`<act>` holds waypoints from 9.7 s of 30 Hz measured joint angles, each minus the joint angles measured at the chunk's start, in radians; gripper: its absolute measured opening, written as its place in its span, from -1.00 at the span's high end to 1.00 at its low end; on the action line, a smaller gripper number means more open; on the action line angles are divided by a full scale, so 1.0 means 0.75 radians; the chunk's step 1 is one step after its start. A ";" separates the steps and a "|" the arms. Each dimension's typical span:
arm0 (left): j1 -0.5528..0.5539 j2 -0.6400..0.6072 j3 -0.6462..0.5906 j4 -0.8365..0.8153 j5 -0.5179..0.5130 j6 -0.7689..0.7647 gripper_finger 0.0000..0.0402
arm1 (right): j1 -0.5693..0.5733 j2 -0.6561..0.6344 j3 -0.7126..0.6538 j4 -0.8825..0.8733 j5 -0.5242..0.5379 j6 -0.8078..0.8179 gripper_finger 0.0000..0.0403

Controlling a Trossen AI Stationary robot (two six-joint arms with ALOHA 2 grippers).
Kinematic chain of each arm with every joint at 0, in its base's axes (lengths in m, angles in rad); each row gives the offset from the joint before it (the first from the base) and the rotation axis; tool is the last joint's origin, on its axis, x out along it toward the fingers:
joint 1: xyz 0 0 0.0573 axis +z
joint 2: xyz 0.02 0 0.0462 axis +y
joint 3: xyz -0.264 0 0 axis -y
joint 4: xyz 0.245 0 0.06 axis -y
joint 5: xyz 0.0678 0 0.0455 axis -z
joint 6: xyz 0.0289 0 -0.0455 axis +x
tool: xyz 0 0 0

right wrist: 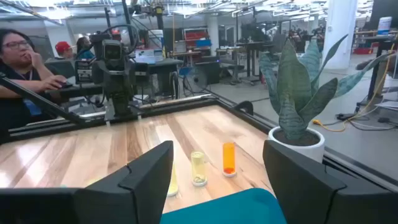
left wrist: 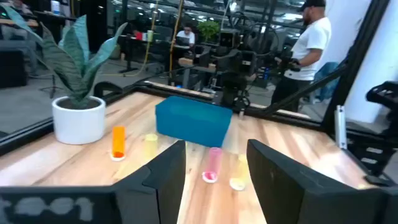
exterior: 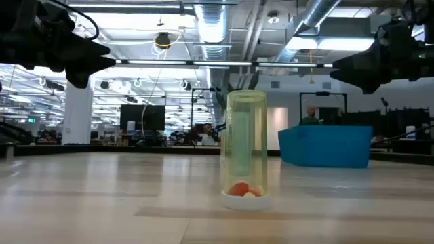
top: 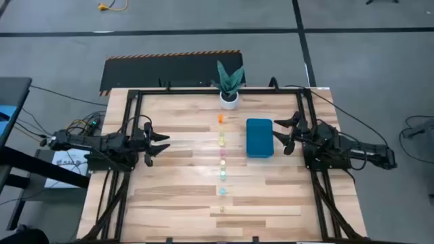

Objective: Pick and place pill bottles into a basket
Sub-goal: Put the orange pill bottle into the blue bin, then put the green pill bottle into the blue bin

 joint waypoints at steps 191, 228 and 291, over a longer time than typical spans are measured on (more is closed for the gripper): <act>0.715 2.547 1.623 -0.116 0.300 0.297 -0.04 | 0.001 0.009 0.001 -0.004 -0.001 0.000 -0.21; 0.612 2.547 1.927 -0.200 0.451 0.327 0.53 | 0.000 0.009 0.001 -0.004 -0.001 0.000 -0.21; 0.515 3.072 2.596 -0.555 0.384 0.460 0.42 | 0.000 0.008 0.001 -0.004 -0.001 0.000 -0.21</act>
